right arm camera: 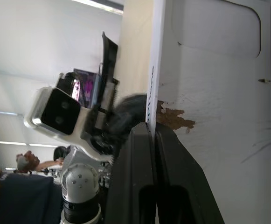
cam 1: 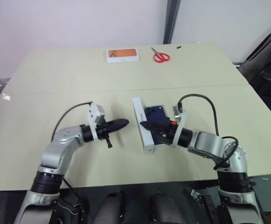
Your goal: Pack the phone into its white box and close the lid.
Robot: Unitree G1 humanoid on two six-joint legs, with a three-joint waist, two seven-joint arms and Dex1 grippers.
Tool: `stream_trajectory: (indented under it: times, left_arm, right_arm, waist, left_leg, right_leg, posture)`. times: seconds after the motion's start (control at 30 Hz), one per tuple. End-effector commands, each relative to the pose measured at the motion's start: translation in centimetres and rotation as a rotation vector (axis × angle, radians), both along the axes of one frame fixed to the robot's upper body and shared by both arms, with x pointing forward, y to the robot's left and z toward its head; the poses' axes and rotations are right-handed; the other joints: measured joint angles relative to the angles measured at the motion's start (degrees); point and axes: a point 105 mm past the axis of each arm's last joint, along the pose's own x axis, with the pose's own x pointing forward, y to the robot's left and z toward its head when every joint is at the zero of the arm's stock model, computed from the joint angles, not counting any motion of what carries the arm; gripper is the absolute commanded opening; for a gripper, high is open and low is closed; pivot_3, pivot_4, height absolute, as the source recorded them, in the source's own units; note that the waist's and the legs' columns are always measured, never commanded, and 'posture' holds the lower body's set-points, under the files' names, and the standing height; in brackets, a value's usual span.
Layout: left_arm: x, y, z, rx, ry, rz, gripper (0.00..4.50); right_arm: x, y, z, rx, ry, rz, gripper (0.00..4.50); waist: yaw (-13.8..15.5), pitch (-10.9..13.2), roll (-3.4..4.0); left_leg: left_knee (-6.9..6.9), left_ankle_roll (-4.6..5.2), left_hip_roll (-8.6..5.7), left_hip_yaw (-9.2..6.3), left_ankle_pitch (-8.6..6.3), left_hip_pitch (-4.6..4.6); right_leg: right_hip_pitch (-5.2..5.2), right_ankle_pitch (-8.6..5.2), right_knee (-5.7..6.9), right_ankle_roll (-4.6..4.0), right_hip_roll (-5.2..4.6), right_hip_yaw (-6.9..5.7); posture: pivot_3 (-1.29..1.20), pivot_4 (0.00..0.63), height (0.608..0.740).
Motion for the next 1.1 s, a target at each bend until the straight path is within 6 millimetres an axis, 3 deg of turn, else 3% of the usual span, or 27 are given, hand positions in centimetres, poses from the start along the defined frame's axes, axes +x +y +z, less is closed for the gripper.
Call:
stream_trajectory:
  times: [0.03, 0.07, 0.2, 0.3, 0.37, 0.5, 0.6, 0.7, 0.93, 1.1]
  left_arm:
    - [0.4, -1.6, 0.1, -0.02, -0.014, 0.008, 0.0]
    - [0.6, -2.2, 0.1, -0.03, -0.012, 0.011, 0.0]
    - [1.4, -4.9, 0.2, -0.062, -0.016, 0.004, 0.0]
    - [1.8, -6.7, 0.8, -0.088, -0.032, -0.015, 0.0]
    - [2.0, -7.5, 0.9, -0.095, -0.027, -0.026, 0.0]
    - [1.9, -9.0, 0.8, -0.086, -0.033, -0.069, 0.0]
    - [1.9, -8.3, 0.5, -0.057, -0.033, -0.066, 0.0]
    - [2.2, -6.3, 0.5, -0.023, -0.034, -0.03, 0.0]
    - [0.4, -2.8, 0.6, 0.043, 0.034, -0.031, 0.0]
    - [-0.8, -2.2, -1.2, 0.087, 0.127, -0.028, 0.0]
  right_arm:
    - [0.7, -0.6, 1.2, 0.032, -0.035, -0.038, 0.6]
    - [1.2, -1.1, 1.2, 0.025, -0.038, -0.066, 0.91]
    - [3.4, -3.9, 2.0, -0.035, -0.099, -0.2, 2.97]
    - [3.8, -5.7, 2.5, -0.203, -0.243, -0.19, 4.39]
    - [3.8, -6.6, 2.4, -0.325, -0.328, -0.145, 4.39]
    - [6.3, -11.4, 3.1, -0.599, -0.497, -0.243, 4.39]
    - [6.1, -11.3, 2.9, -0.703, -0.607, -0.182, 4.39]
    - [4.9, -10.5, 1.3, -0.833, -0.714, -0.058, 3.5]
    - [5.0, -10.0, 0.2, -0.988, -0.874, -0.01, 0.04]
    - [4.9, -9.6, -0.2, -1.016, -0.918, 0.016, 0.04]
  waist:
    - [0.1, 0.0, 0.0]
    - [0.2, 0.0, 0.0]
    - [0.8, 0.0, -0.01]
    - [1.5, 0.0, -0.01]
    - [1.5, 0.0, -0.02]
    - [1.5, 0.0, -0.03]
    - [1.4, 0.0, -0.03]
    - [1.2, 0.0, -0.03]
    - [1.7, 0.0, -0.03]
    - [1.7, 0.0, -0.03]
  left_leg:
    - [0.0, 0.0, 0.0, 0.0, 0.0, 0.0]
    - [0.01, 0.0, 0.0, 0.0, 0.0, 0.0]
    - [0.08, 0.03, -0.01, 0.03, -0.02, 0.0]
    - [0.13, 0.06, -0.02, 0.1, -0.03, -0.01]
    - [0.18, 0.11, -0.02, 0.14, -0.06, -0.01]
    - [0.18, 0.12, 0.0, 0.15, -0.07, 0.0]
    - [0.18, 0.12, 0.01, 0.16, -0.07, 0.0]
    - [0.13, 0.12, 0.12, 0.15, -0.07, 0.01]
    - [0.21, 0.09, 0.1, 0.14, -0.07, 0.0]
    - [0.22, 0.06, 0.07, 0.09, -0.05, 0.0]
  right_leg:
    - [0.01, 0.0, 0.0, 0.0, 0.0, 0.0]
    - [0.01, 0.0, 0.0, 0.0, 0.0, 0.0]
    - [0.05, 0.0, 0.0, 0.0, 0.0, -0.01]
    - [0.06, 0.0, 0.0, 0.01, 0.01, 0.0]
    - [0.09, 0.0, -0.02, 0.02, 0.02, 0.0]
    - [0.11, 0.0, -0.02, 0.02, 0.06, 0.0]
    - [0.08, -0.01, -0.02, 0.02, 0.06, 0.01]
    - [0.04, 0.0, -0.01, 0.02, 0.12, 0.02]
    - [0.06, 0.0, -0.02, 0.02, 0.09, 0.06]
    - [0.08, 0.0, -0.04, 0.01, 0.06, 0.04]
  posture:
    - [0.0, 0.15, 0.734]
    - [0.0, 0.15, 0.734]
    - [0.0, 0.15, 0.734]
    - [0.0, 0.15, 0.734]
    - [0.0, 0.15, 0.734]
    - [0.0, 0.15, 0.734]
    - [0.0, 0.15, 0.734]
    - [0.0, 0.15, 0.734]
    - [0.0, 0.15, 0.734]
    - [0.0, 0.15, 0.734]
